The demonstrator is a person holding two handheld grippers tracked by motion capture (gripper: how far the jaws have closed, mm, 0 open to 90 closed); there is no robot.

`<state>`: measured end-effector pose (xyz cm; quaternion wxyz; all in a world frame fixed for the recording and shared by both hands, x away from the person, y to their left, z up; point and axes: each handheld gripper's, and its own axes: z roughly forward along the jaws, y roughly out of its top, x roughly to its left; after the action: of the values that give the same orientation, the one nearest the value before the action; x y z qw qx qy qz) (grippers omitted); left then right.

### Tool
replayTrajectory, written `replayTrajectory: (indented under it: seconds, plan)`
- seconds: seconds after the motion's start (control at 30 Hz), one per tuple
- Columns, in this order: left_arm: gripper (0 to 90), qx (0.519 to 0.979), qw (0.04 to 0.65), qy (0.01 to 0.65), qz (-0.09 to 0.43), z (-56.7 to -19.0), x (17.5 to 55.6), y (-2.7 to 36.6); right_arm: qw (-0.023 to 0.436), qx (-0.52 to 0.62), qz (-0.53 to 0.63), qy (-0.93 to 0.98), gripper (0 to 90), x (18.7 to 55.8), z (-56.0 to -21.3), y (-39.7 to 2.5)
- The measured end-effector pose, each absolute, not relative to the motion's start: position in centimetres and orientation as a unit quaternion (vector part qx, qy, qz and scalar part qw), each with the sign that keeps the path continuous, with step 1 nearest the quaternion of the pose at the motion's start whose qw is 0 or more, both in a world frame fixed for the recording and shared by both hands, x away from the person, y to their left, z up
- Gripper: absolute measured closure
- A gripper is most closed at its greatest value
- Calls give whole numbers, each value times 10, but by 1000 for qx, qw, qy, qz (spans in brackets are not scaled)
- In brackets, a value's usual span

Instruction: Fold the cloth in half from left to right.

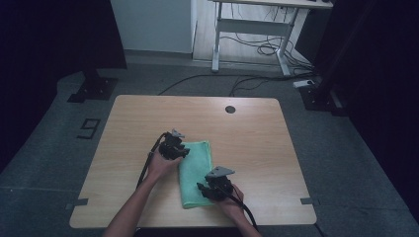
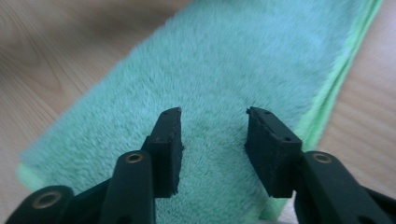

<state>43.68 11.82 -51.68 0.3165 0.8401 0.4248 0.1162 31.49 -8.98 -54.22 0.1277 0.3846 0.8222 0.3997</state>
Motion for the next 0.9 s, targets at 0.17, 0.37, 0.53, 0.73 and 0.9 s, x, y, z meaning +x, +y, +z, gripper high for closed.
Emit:
replayTrajectory:
  seconds: [0.17,0.37,0.53,0.73,0.9]
  plan:
    - [702,840,313,431,104,-530,442,121,147,376,389,828,538,308,-548,-87]
    - [722,842,329,417,98,-533,443,108,162,378,397,820,555,297,-551,-97]
    - [722,856,329,387,92,-533,442,83,162,391,392,817,555,285,-550,-116]
    - [713,859,332,384,70,-532,444,80,143,393,404,813,523,290,-535,-124]
    - [717,852,342,392,57,-533,446,83,146,377,428,808,501,319,-517,-100]
